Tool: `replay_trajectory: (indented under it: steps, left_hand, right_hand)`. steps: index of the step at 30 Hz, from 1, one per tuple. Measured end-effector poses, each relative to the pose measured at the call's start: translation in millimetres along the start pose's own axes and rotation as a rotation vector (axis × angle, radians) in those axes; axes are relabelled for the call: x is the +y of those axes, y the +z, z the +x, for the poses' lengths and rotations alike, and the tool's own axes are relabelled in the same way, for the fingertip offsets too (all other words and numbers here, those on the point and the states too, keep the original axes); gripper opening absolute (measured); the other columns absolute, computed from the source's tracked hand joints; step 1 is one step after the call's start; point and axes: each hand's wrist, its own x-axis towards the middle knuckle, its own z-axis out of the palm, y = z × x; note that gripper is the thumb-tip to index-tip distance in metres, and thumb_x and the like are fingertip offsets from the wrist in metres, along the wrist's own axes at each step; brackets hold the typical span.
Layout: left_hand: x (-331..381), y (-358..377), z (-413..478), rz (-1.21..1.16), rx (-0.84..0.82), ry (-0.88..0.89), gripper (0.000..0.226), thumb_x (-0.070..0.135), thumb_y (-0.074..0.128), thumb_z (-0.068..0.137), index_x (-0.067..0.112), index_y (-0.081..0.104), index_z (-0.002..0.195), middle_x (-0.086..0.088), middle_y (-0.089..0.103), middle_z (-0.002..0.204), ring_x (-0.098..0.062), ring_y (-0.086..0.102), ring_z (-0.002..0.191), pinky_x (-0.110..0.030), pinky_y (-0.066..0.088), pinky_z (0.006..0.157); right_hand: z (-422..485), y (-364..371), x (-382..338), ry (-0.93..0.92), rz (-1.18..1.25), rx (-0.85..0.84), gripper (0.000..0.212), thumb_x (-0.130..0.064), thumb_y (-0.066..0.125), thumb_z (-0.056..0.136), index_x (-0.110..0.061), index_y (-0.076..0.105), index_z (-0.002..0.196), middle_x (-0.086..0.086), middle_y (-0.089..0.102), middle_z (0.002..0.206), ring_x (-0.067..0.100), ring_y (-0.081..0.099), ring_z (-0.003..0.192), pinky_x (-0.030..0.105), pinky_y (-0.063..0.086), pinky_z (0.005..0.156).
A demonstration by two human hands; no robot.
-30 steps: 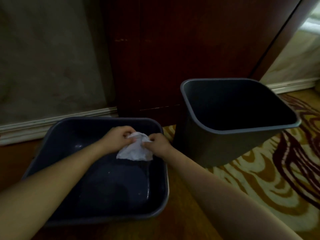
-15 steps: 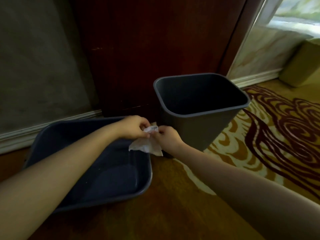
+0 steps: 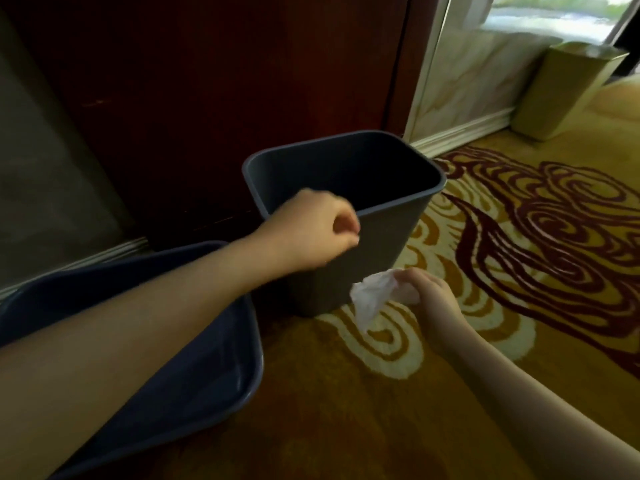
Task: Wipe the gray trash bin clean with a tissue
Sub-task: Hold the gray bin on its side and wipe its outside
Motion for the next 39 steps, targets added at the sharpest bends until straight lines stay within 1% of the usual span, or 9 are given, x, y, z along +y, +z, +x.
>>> replay_trajectory:
  steps: [3, 6, 10, 17, 21, 24, 27, 32, 39]
  left_hand:
    - [24.8, -1.4, 43.6, 0.028, 0.178, 0.112, 0.025, 0.021, 0.059, 0.087, 0.018, 0.064, 0.111, 0.004, 0.068, 0.102, 0.0, 0.058, 0.083, -0.015, 0.041, 0.073]
    - [31.6, 14.8, 87.5, 0.114, -0.017, -0.031, 0.04, 0.027, 0.058, 0.087, 0.012, 0.055, 0.124, -0.007, 0.062, 0.123, -0.019, 0.058, 0.108, -0.026, 0.045, 0.083]
    - [21.3, 39.1, 113.7, 0.108, -0.359, -0.222, 0.04, 0.032, 0.055, 0.089, 0.008, 0.054, 0.12, -0.008, 0.06, 0.112, -0.023, 0.057, 0.102, -0.031, 0.046, 0.079]
    - [17.9, 34.5, 118.3, 0.023, -0.295, -0.254, 0.03, 0.029, 0.049, 0.092, 0.009, 0.061, 0.111, 0.001, 0.059, 0.092, -0.014, 0.057, 0.086, -0.024, 0.041, 0.066]
    - [22.7, 8.5, 120.0, -0.097, -0.255, -0.286, 0.034, 0.031, 0.048, 0.093, 0.01, 0.06, 0.117, -0.003, 0.063, 0.111, -0.018, 0.057, 0.103, -0.032, 0.043, 0.088]
    - [27.0, -3.4, 117.0, -0.312, -0.243, -0.307, 0.033, 0.027, 0.048, 0.094, 0.006, 0.06, 0.116, -0.011, 0.066, 0.112, -0.026, 0.062, 0.101, -0.043, 0.05, 0.092]
    - [28.3, -4.0, 111.7, -0.512, -0.208, -0.32, 0.03, 0.021, 0.048, 0.094, 0.002, 0.059, 0.115, -0.015, 0.068, 0.097, -0.024, 0.066, 0.085, -0.036, 0.055, 0.076]
    - [25.0, 0.5, 104.5, -0.754, -0.133, -0.358, 0.026, 0.015, 0.048, 0.094, -0.001, 0.061, 0.11, -0.012, 0.067, 0.086, -0.021, 0.065, 0.078, -0.03, 0.054, 0.071]
    - [12.1, 17.2, 94.5, -0.901, -0.028, -0.39, 0.021, 0.016, 0.048, 0.094, 0.005, 0.065, 0.099, -0.01, 0.068, 0.085, -0.02, 0.065, 0.078, -0.029, 0.056, 0.069]
  right_hand:
    - [8.7, -3.8, -4.8, -0.091, -0.062, 0.11, 0.016, -0.028, 0.053, 0.091, -0.018, 0.064, 0.086, 0.006, 0.065, 0.09, 0.017, 0.062, 0.083, 0.032, 0.051, 0.076]
    - [17.8, -5.7, -6.0, -0.089, -0.09, 0.191, 0.018, -0.032, 0.05, 0.093, -0.022, 0.063, 0.087, 0.003, 0.064, 0.086, 0.015, 0.063, 0.078, 0.027, 0.05, 0.068]
    - [24.8, -14.1, -0.1, 0.002, -0.061, 0.238, 0.017, -0.033, 0.049, 0.094, -0.022, 0.061, 0.094, 0.0, 0.062, 0.088, 0.013, 0.062, 0.078, 0.027, 0.051, 0.068]
    - [8.8, -22.1, -9.0, 0.017, 0.156, 0.294, 0.017, -0.034, 0.045, 0.095, -0.033, 0.056, 0.083, -0.001, 0.062, 0.094, 0.014, 0.061, 0.088, 0.034, 0.051, 0.083]
    - [3.7, -15.8, -36.3, -0.169, 0.271, 0.271, 0.024, -0.028, 0.041, 0.096, -0.029, 0.059, 0.111, 0.0, 0.066, 0.103, 0.011, 0.064, 0.09, 0.03, 0.052, 0.079]
    - [6.2, 2.2, -57.6, -0.409, 0.021, 0.241, 0.038, -0.016, 0.039, 0.097, -0.021, 0.045, 0.134, 0.002, 0.052, 0.134, 0.006, 0.048, 0.119, 0.027, 0.039, 0.101]
    - [14.8, 17.1, -76.1, -0.689, -0.397, 0.246, 0.037, -0.004, 0.044, 0.093, -0.006, 0.048, 0.13, 0.01, 0.043, 0.139, 0.01, 0.037, 0.125, 0.005, 0.023, 0.093]
    - [25.2, 23.2, -78.6, -0.784, -0.865, 0.52, 0.037, -0.018, 0.049, 0.092, -0.018, 0.048, 0.129, 0.009, 0.038, 0.14, 0.028, 0.035, 0.122, 0.037, 0.032, 0.098]
    - [38.0, 22.2, -57.4, -0.807, -0.931, 0.354, 0.05, -0.02, 0.038, 0.098, -0.017, 0.025, 0.146, 0.009, 0.017, 0.157, 0.022, 0.007, 0.145, 0.04, 0.014, 0.117]
